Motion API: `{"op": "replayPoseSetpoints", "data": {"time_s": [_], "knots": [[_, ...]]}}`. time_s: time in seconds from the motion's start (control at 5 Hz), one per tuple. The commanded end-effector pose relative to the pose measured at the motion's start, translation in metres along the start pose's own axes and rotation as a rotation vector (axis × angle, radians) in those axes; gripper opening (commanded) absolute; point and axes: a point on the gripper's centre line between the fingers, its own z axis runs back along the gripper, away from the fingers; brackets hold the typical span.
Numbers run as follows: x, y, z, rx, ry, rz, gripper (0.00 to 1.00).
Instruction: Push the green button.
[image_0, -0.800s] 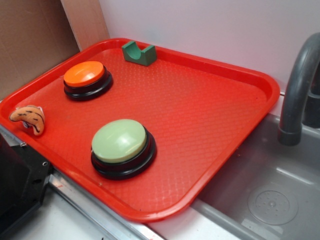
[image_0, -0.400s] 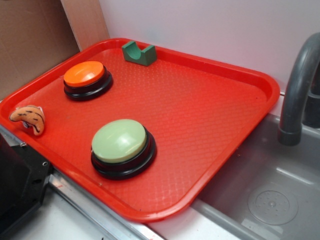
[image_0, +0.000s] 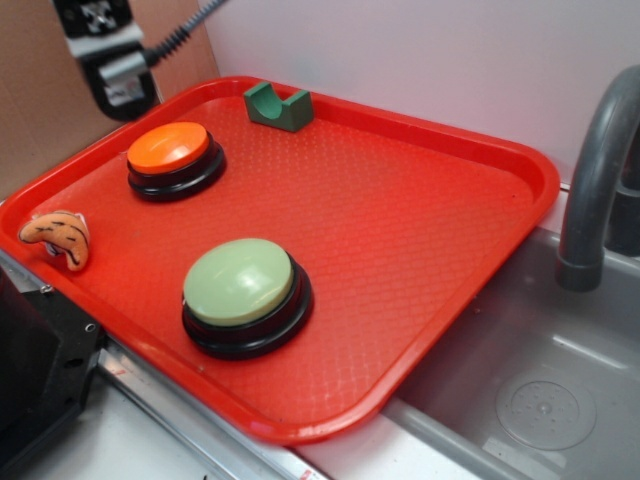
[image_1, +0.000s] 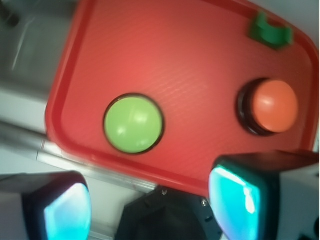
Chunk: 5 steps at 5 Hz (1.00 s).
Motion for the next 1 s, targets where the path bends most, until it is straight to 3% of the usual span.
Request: {"op": "replayPoseSetpoints", "data": {"time_s": [0.0, 0.2, 0.4, 0.8], "knots": [[-0.001, -0.019, -0.050, 0.001, -0.085, -0.206, 1.00], [0.004, -0.015, -0.081, 0.011, -0.113, -0.265, 1.00], [0.011, -0.016, -0.103, 0.009, -0.059, -0.292, 1.00], [0.017, -0.017, -0.121, -0.017, -0.054, -0.349, 1.00]]}}
